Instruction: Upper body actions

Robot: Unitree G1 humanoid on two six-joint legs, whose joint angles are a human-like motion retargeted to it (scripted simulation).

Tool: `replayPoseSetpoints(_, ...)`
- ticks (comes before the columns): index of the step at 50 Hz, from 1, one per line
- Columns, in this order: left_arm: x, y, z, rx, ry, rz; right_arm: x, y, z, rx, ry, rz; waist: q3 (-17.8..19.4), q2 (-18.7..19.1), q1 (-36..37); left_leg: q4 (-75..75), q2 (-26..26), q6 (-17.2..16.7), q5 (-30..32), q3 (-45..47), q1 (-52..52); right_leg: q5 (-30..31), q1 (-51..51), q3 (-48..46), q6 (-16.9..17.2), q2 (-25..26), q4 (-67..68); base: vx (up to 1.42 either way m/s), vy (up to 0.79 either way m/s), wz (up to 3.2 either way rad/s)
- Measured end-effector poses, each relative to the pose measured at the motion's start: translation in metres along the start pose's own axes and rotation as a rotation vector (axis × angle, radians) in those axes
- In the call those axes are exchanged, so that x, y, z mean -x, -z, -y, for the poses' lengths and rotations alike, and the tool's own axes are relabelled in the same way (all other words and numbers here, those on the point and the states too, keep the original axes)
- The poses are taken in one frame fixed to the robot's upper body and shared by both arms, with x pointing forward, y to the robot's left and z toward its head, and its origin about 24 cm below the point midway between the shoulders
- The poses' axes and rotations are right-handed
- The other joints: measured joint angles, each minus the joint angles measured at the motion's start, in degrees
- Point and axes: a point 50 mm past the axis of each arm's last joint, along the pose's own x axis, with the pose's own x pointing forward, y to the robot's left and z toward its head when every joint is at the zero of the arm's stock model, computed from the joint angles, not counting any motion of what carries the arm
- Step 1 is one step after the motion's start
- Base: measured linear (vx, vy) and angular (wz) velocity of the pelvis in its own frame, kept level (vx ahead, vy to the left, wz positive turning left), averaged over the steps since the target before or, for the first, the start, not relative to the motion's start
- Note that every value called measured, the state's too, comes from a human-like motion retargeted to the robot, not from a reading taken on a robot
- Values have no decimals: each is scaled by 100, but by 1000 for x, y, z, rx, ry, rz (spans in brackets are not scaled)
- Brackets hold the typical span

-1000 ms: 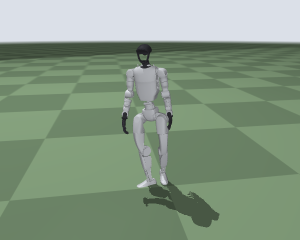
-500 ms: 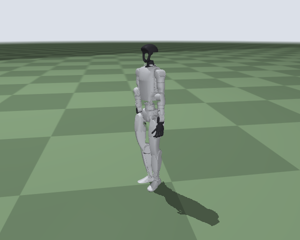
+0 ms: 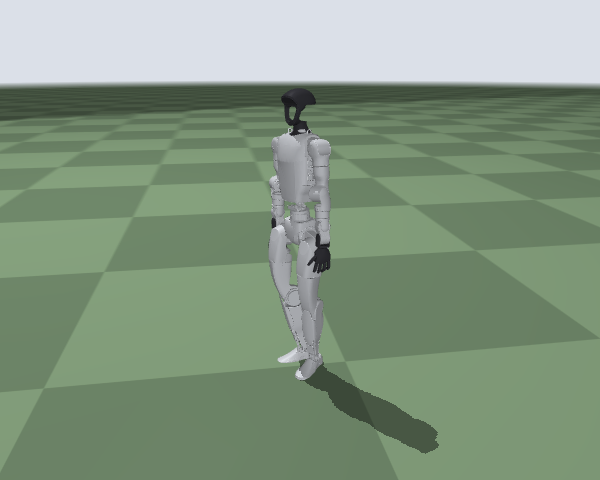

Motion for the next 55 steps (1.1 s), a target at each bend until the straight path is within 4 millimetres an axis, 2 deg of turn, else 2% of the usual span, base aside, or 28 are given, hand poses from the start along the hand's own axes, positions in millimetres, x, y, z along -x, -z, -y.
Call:
replayPoseSetpoints(3,1,-4,-3,-18,-9,9,0,0,1,2,6,10,-19,0,-153,181,46,-4,105,-662,-273,45,-76,328,-159,57,171,-3,-8,188)
replayPoseSetpoints(5,1,-8,-7,-29,-19,17,0,1,3,-3,13,8,-7,-11,-221,294,51,-6,198,-1136,-466,118,-163,978,-260,147,249,-5,-11,216)
replayPoseSetpoints(10,3,-24,-14,-46,-47,62,1,7,11,-29,48,-9,167,-4,-333,549,-135,-12,498,-2455,-922,158,-234,2584,5,262,218,-11,-11,238)
replayPoseSetpoints(12,4,-36,-19,-51,-58,96,1,6,15,-45,61,-10,322,18,-246,579,-234,-48,656,-2929,-1023,63,-149,2216,-85,245,111,-19,-12,211)
replayPoseSetpoints(13,5,-42,-21,-54,-64,114,2,6,17,-52,65,-12,396,-5,-149,576,-298,-70,740,-3105,-1071,92,-81,1616,-176,116,-20,-22,-8,180)
replayPoseSetpoints(15,6,-52,-24,-59,-77,151,2,6,19,-65,68,-18,533,-112,141,488,-458,-61,912,-3303,-1123,181,70,1140,-280,63,-258,-23,-5,155)
replayPoseSetpoints(17,7,-58,-23,-66,-90,182,2,6,21,-85,72,-19,661,-116,469,384,-476,6,999,-3314,-1183,297,135,845,-221,-7,-413,-24,1,163)
replayPoseSetpoints(20,5,-57,-16,-40,-107,197,3,8,28,-91,92,-11,700,-137,831,252,-232,185,801,-2396,-1369,380,196,88,-196,-151,-597,-18,6,200)
replayPoseSetpoints(22,4,-48,-13,1,-97,180,3,8,32,-65,107,-10,627,-154,721,146,-29,300,592,-1490,-1480,334,201,-441,-224,-203,-670,-12,7,285)
replayPoseSetpoints(25,2,-36,-7,47,-71,140,4,6,38,-41,141,-3,541,-135,370,-40,294,381,337,301,-1534,203,266,-1379,-209,-264,-776,-16,12,345)
replayPoseSetpoints(28,1,-31,-7,74,-85,126,5,3,43,-57,160,18,527,-170,-7,-82,622,115,247,2624,-1305,54,387,-2362,-138,-375,-878,-17,12,372)
replayPoseSetpoints(30,1,-29,-8,81,-92,124,5,6,45,-74,157,14,468,-216,-150,-54,684,76,238,3976,-1073,-56,441,-2907,-85,-438,-927,-4,10,351)
replayPoseSetpoints(32,1,-25,-7,85,-94,119,5,14,46,-96,160,-10,379,-255,-129,-25,603,175,235,4616,-841,-181,508,-3374,-15,-473,-942,10,18,312)
replayPoseSetpoints(36,0,-11,-6,124,-101,89,6,30,46,-129,178,-61,138,-475,208,385,535,510,219,4584,-605,-339,614,-4346,190,-696,-900,18,18,237)
replayPoseSetpoints(40,1,6,-6,205,-114,43,5,29,43,-121,178,-59,-60,-690,404,667,403,687,164,4973,-188,-400,720,-5294,389,-901,-860,19,16,202)
replayPoseSetpoints(43,1,18,-6,273,-131,1,4,16,43,-109,169,-12,-181,-644,463,497,230,666,275,4744,-25,-412,824,-5957,543,-797,-885,19,18,179)
replayPoseSetpoints(45,2,29,-4,313,-140,-32,4,8,43,-101,162,23,-245,-515,622,230,175,214,255,4593,66,-455,907,-6228,620,-612,-851,31,23,106)
replayPoseSetpoints(47,2,40,2,353,-132,-68,5,-1,45,-83,154,59,-253,-487,837,-35,-14,378,330,4223,-54,-428,1001,-6339,662,-586,-840,35,26,55)
replayPoseSetpoints(50,3,50,7,401,-120,-102,6,-23,42,-61,144,128,-209,-474,1023,-72,-27,419,346,3713,-201,-368,1098,-6474,682,-622,-725,21,14,55)
replayPoseSetpoints(53,3,53,7,416,-127,-103,8,-44,40,-24,124,221,-118,-373,979,-27,39,442,278,3435,-181,-131,1283,-6556,580,-695,-443,21,16,108)
replayPoseSetpoints(55,4,56,11,396,-110,-120,10,-49,41,21,103,255,-158,-187,860,31,160,500,235,3072,-233,229,1410,-6792,437,-710,-153,27,21,171)
